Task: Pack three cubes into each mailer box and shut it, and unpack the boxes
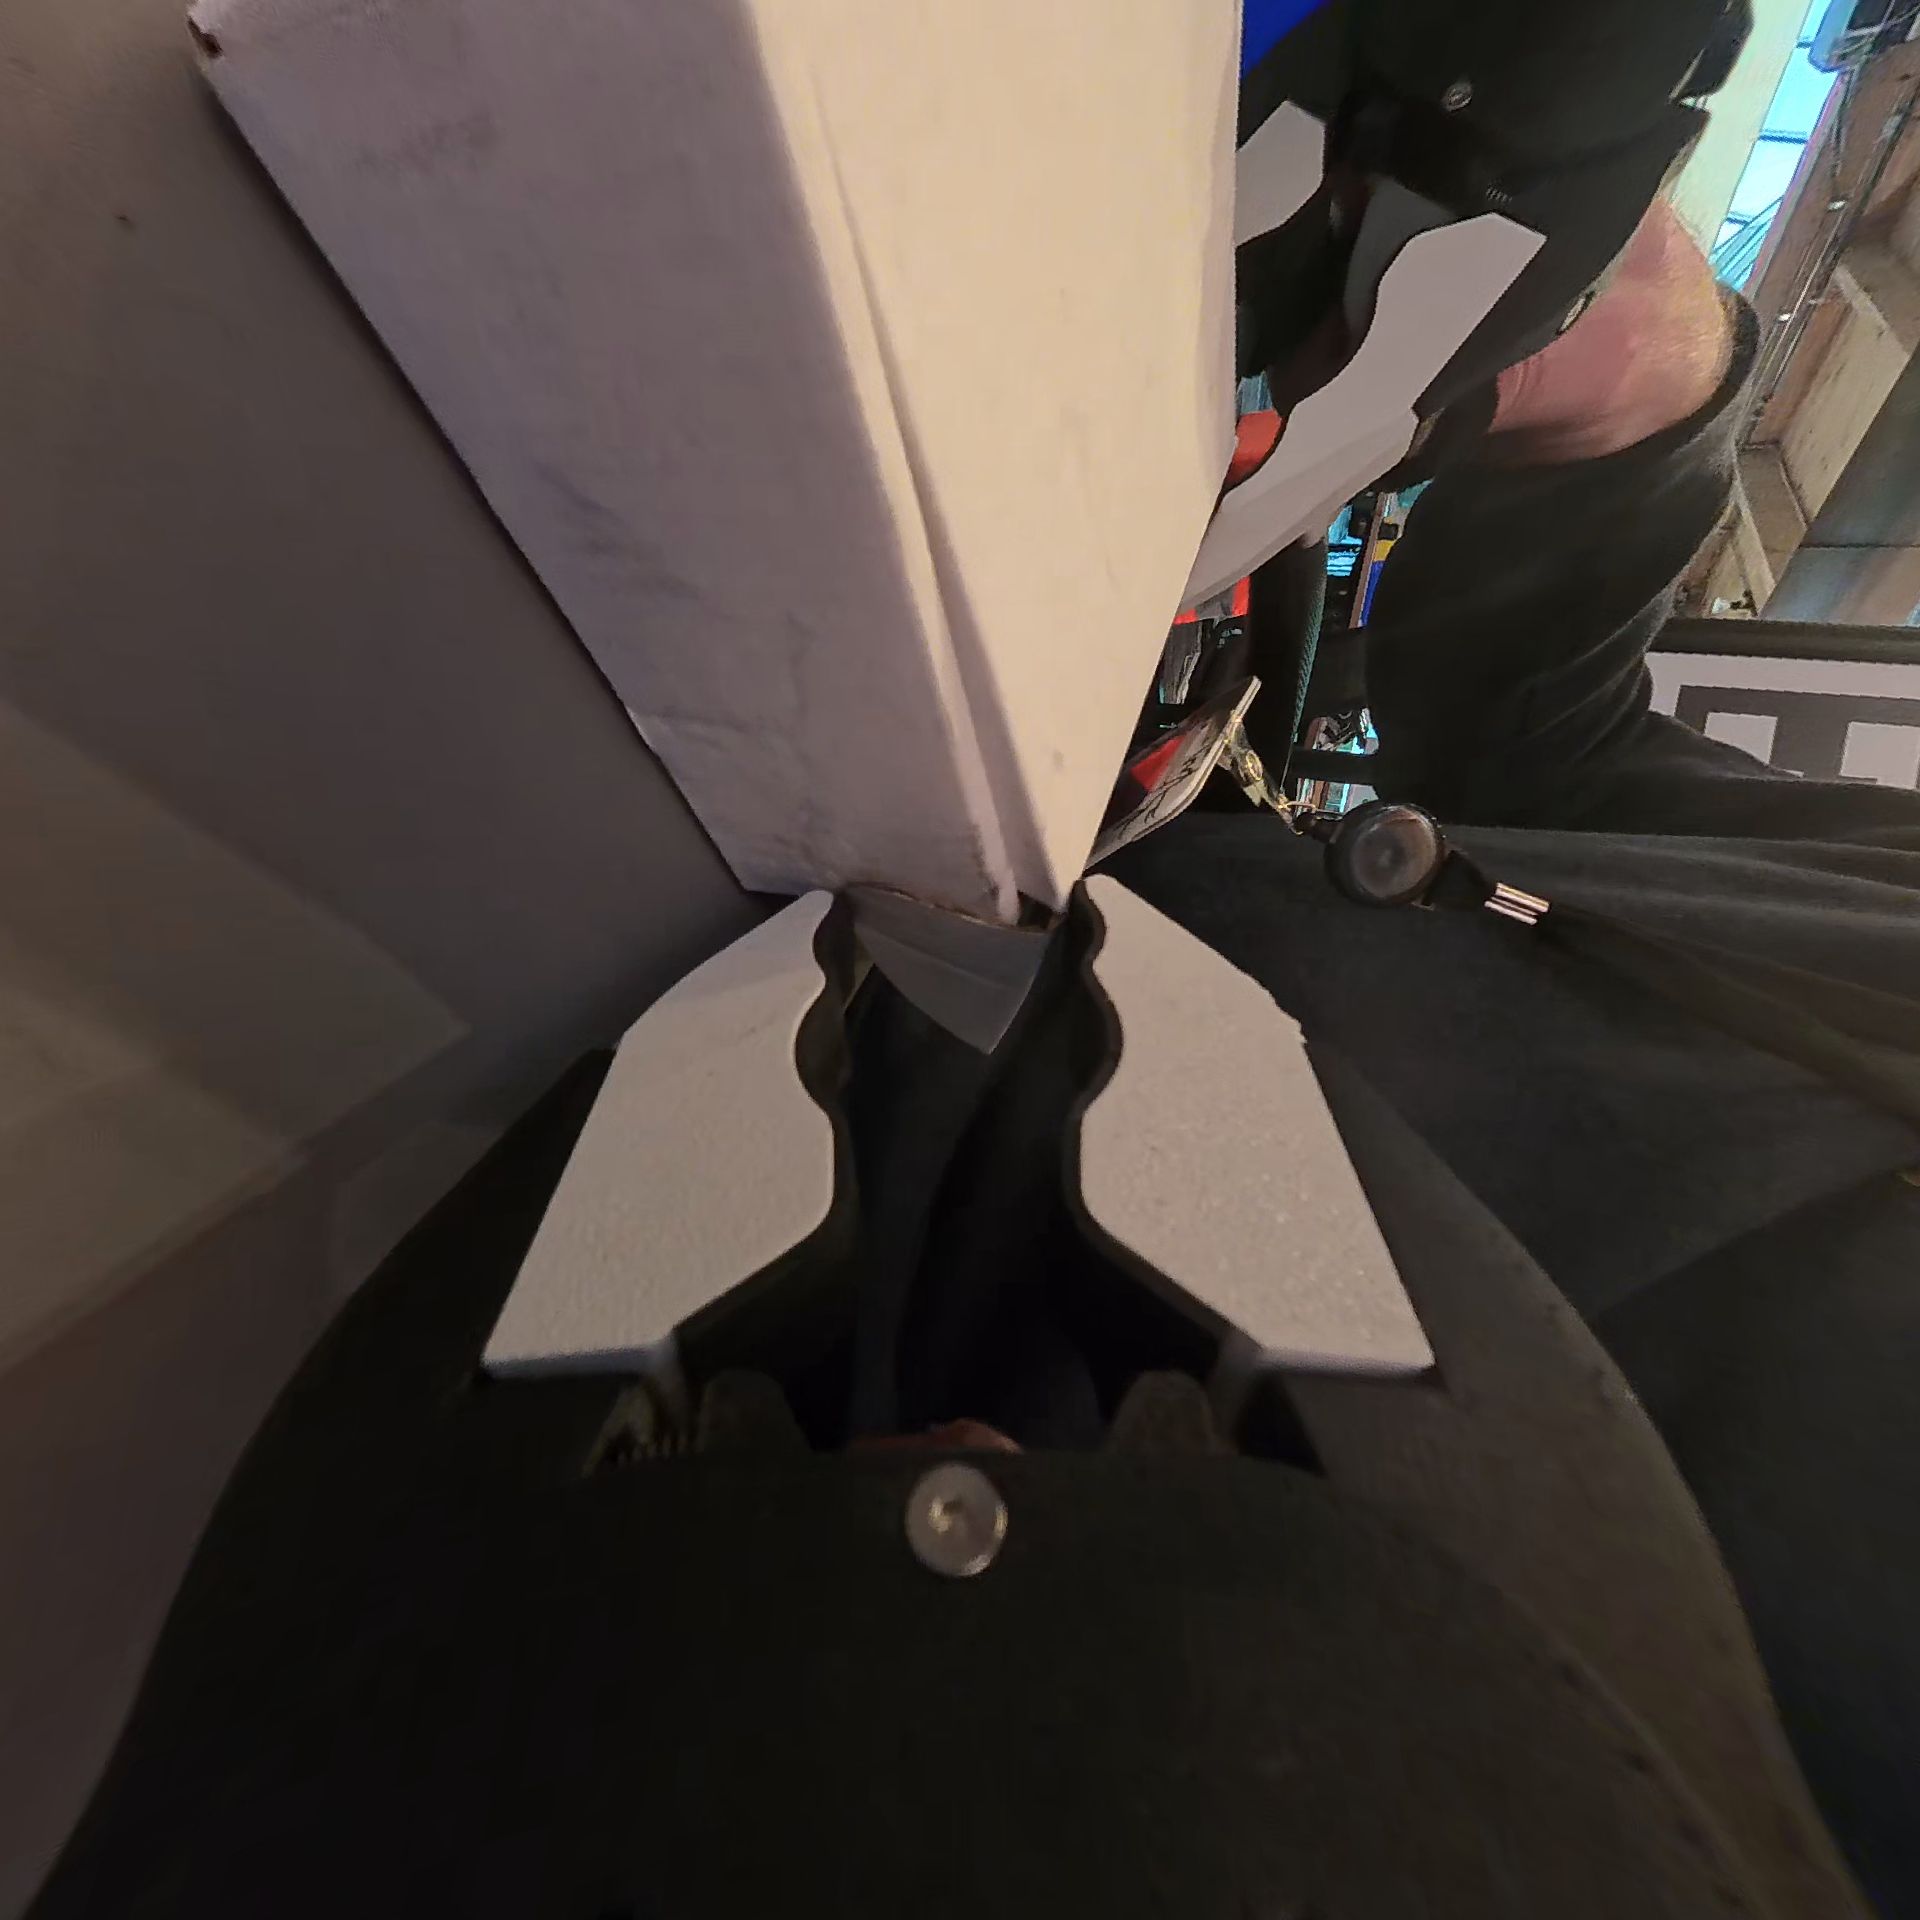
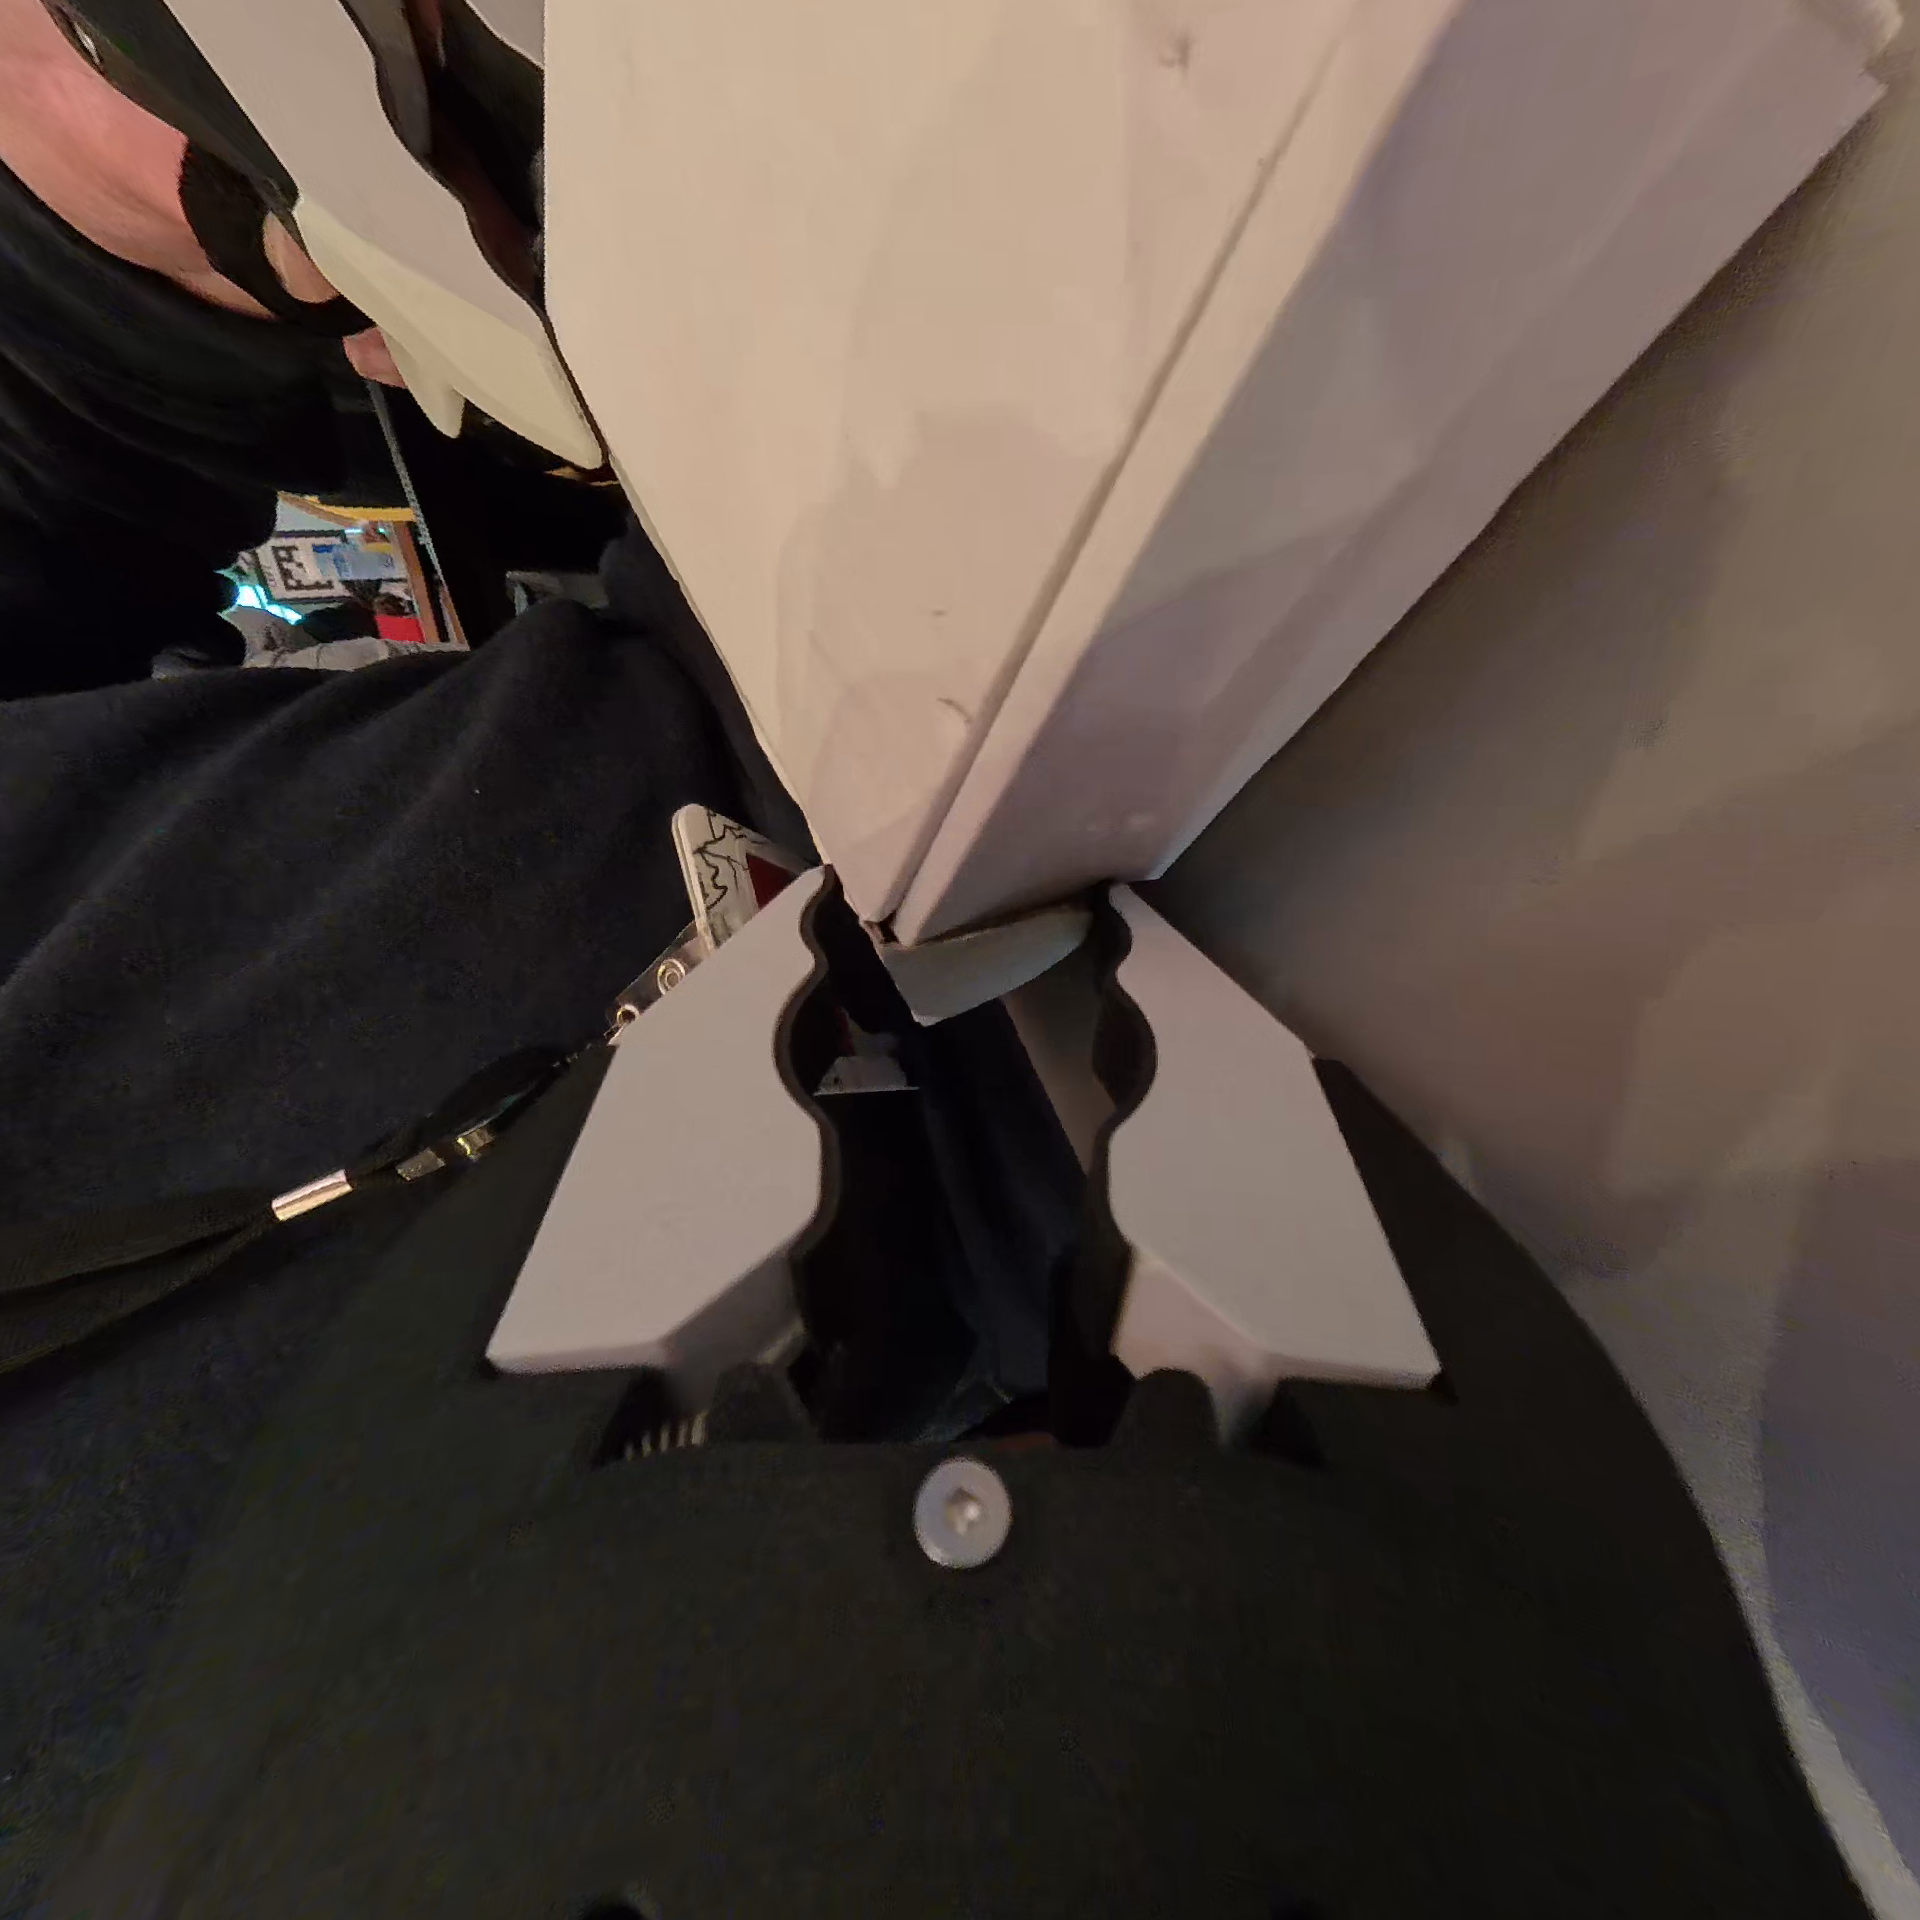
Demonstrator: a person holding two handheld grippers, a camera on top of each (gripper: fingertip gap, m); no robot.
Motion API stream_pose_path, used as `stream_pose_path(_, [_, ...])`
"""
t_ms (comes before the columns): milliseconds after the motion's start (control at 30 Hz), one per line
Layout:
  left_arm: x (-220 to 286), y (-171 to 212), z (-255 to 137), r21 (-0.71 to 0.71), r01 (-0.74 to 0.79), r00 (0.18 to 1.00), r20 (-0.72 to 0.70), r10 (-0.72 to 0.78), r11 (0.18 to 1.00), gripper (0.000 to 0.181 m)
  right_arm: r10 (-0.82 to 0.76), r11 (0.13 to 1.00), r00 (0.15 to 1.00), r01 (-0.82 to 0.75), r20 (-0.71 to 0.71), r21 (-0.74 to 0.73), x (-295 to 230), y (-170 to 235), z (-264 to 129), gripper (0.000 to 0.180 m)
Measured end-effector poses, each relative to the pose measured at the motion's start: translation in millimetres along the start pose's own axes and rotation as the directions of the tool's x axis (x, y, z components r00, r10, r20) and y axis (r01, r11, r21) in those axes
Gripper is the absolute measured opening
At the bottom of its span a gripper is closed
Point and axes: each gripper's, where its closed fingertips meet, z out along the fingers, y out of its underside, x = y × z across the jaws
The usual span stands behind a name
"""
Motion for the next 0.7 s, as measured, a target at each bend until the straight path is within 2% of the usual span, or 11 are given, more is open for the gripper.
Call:
stream_pose_path(267, [0.8, 2.4, 0.7, -0.019, 0.009, 1.000, -0.012, -0.009, 1.000, 0.039, 0.017, 1.000, 0.999, -0.017, 0.038, 0.013, -2.2, 1.8, 1.0, 0.044])
stream_pose_path(333, [0.8, 2.6, 0.8, -0.016, 0.010, 1.000, -0.016, -0.010, 1.000, 0.039, 0.004, 1.000, 1.000, -0.004, 0.031, 0.023, -2.0, 1.3, 1.1, 0.048])
stream_pose_path(400, [-0.1, 3.4, 0.6, -0.015, -0.010, 1.000, -0.007, 0.009, 1.000, 0.039, -0.032, 0.998, 0.999, 0.032, 0.014, 0.049, -1.0, -0.4, 0.6, 0.044])
stream_pose_path(467, [0.4, 4.2, 1.3, -0.008, -0.014, 1.000, -0.013, 0.014, 1.000, 0.039, -0.080, 0.992, 0.995, 0.084, -0.051, 0.094, 2.3, -6.4, -2.1, 0.048])
stream_pose_path(633, [-2.2, -2.1, 1.0, 0.050, -0.096, 0.995, 0.042, 0.094, 0.994, 0.038, -0.234, 0.962, 0.946, 0.259, -0.226, 0.089, 10.8, -11.7, -5.4, 0.057])
stream_pose_path(700, [-2.6, -3.0, 1.3, 0.059, -0.108, 0.993, 0.059, 0.104, 0.992, 0.038, -0.237, 0.960, 0.938, 0.266, -0.253, 0.086, 11.7, -10.9, -5.5, 0.055])
